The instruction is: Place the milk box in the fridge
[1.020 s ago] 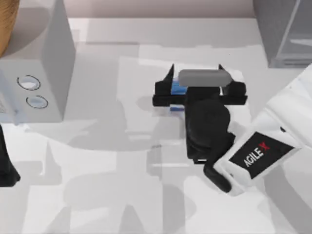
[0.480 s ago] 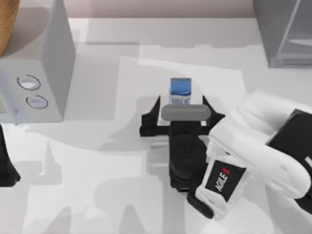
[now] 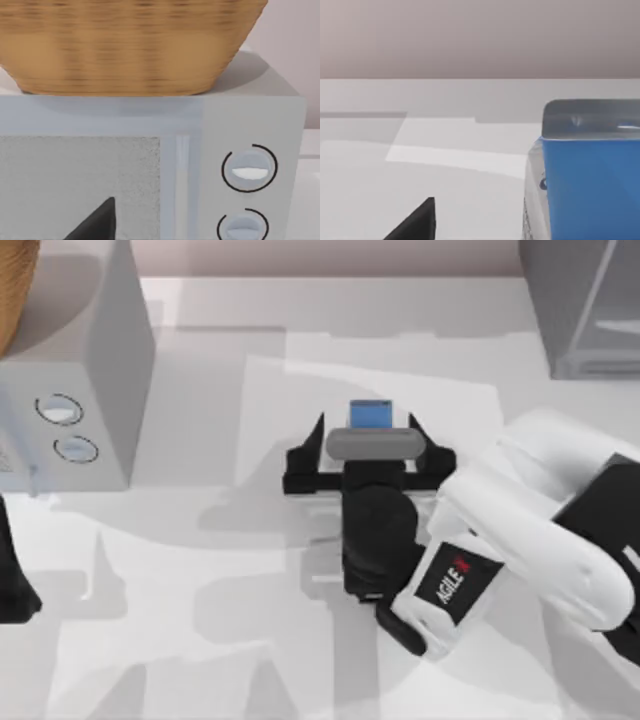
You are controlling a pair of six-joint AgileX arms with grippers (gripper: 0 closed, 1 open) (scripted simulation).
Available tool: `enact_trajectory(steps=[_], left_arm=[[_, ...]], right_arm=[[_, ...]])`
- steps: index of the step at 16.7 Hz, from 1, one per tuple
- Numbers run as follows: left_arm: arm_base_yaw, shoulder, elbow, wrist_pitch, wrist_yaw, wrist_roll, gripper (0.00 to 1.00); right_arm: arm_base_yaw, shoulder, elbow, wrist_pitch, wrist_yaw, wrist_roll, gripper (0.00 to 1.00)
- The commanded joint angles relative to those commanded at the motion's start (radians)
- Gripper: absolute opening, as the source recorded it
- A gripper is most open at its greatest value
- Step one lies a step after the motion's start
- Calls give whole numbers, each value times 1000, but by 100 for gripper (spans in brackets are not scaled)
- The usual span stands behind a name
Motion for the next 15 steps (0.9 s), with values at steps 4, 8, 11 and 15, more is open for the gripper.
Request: enact_trajectory(steps=[4,8,11,15], left_arm=[[0,0,0,0,0,0,100],[0,0,0,0,0,0,100],[0,0,0,0,0,0,100],[0,0,0,0,0,0,100]], right_arm=[[-30,18,61,-42,-30,-1,100],[-30,18,61,-42,-30,-1,92],[-30,18,61,-42,-30,-1,70],[-30,18,61,-42,-30,-1,40]])
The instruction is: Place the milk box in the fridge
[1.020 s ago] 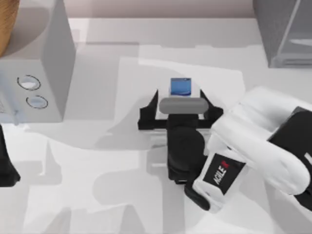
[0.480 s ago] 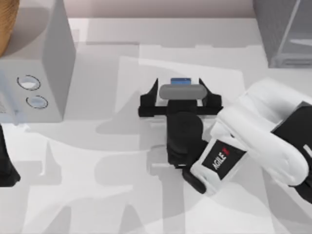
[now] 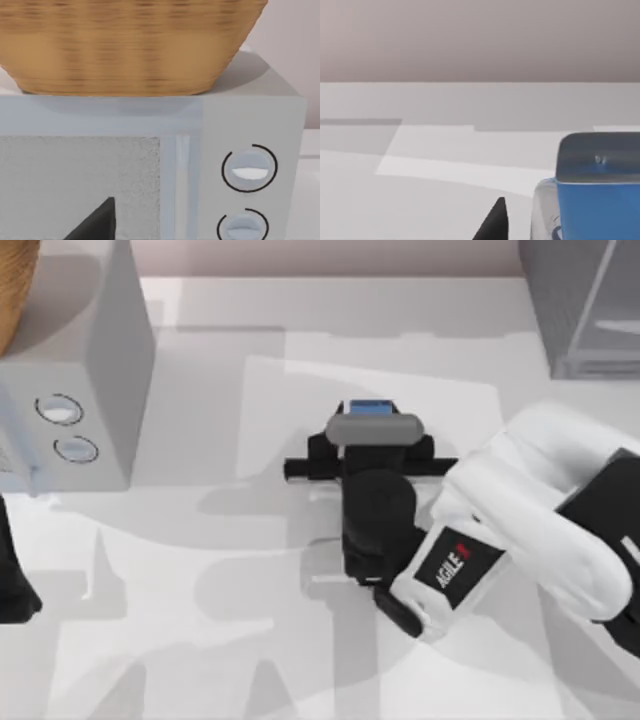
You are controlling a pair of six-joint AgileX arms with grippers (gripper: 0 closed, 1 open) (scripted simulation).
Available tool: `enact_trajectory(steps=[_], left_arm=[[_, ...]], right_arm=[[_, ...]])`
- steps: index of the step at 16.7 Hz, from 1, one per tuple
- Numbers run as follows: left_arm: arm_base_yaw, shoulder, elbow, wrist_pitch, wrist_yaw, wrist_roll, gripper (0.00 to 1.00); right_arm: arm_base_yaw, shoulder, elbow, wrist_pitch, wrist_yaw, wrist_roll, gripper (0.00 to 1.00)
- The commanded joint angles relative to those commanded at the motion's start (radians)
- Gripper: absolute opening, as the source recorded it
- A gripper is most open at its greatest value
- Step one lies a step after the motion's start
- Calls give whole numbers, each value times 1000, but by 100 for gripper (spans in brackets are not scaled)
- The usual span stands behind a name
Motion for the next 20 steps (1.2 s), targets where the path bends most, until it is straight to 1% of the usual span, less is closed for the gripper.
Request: enact_trajectory(steps=[5,6,15,17,20], left_arm=[[0,0,0,0,0,0,100],[0,0,0,0,0,0,100],[0,0,0,0,0,0,100],[0,0,0,0,0,0,100],[0,0,0,0,0,0,100]], right_arm=[[0,0,0,0,0,0,2],[0,0,0,0,0,0,0],[3,-4,-1,-3,0,2,0],[1,-41,-7,-39,0,6,0],[-2,-167,-25,-154,0,10,0]])
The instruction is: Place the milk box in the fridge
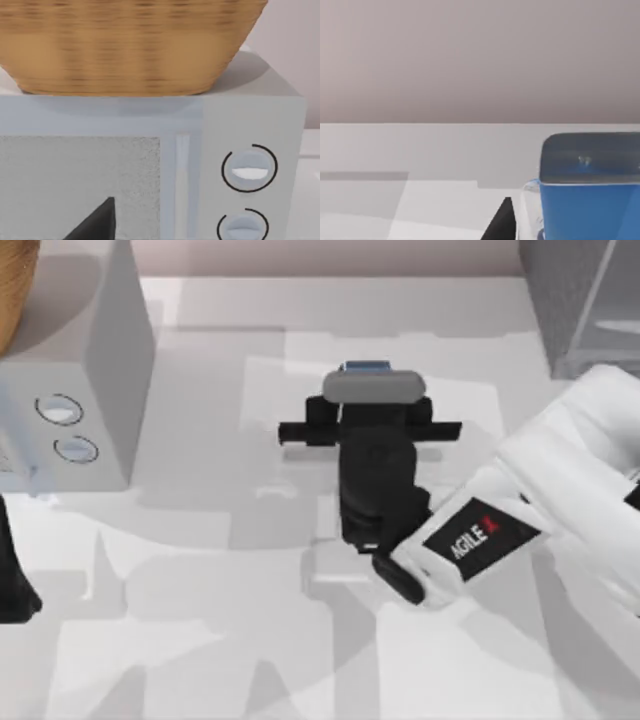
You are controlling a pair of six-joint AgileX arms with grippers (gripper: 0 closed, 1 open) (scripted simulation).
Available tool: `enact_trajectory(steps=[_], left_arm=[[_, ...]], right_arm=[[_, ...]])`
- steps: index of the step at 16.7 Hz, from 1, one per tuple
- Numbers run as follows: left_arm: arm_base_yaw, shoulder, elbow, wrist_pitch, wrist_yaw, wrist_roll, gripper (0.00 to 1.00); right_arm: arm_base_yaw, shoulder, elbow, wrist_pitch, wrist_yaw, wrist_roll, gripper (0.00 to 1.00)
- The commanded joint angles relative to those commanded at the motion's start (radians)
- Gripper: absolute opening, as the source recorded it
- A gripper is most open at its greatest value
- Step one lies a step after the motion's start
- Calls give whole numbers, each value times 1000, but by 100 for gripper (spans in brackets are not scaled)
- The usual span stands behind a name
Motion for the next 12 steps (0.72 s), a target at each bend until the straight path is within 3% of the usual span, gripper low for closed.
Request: enact_trajectory(steps=[6,12], left_arm=[[0,0,0,0,0,0,100],[0,0,0,0,0,0,100]], right_arm=[[5,-280,-25,-245,-3,-2,0],[4,-301,-22,-266,-3,0,0]])
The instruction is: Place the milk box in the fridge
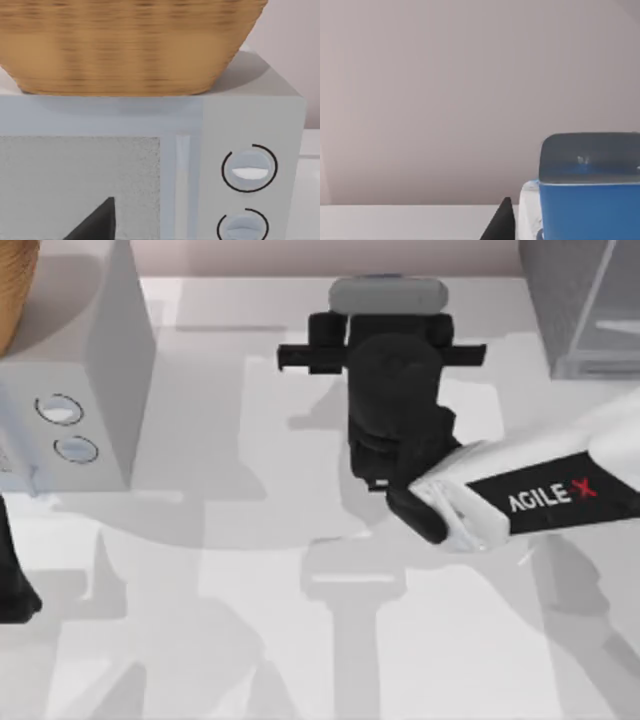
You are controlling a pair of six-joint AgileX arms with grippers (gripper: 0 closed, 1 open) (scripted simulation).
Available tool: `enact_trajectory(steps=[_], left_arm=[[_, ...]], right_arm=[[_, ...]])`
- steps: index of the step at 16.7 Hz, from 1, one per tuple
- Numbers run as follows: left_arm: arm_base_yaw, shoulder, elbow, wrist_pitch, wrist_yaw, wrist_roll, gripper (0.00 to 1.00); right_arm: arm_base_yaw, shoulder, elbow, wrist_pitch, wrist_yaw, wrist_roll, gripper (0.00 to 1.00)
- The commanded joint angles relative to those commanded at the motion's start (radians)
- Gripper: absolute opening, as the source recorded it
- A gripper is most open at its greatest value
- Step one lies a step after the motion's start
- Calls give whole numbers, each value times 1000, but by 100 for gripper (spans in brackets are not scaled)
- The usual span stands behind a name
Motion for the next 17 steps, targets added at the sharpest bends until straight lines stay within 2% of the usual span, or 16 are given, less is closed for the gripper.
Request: enact_trajectory(steps=[3,8,12,17], left_arm=[[0,0,0,0,0,0,100],[0,0,0,0,0,0,100],[0,0,0,0,0,0,100],[0,0,0,0,0,0,100]], right_arm=[[-49,-61,-59,-56,-49,7,0],[-252,-342,-330,-295,-233,26,0],[-411,-738,-582,-491,-394,33,0],[-560,-1394,-832,-684,-552,26,0]])
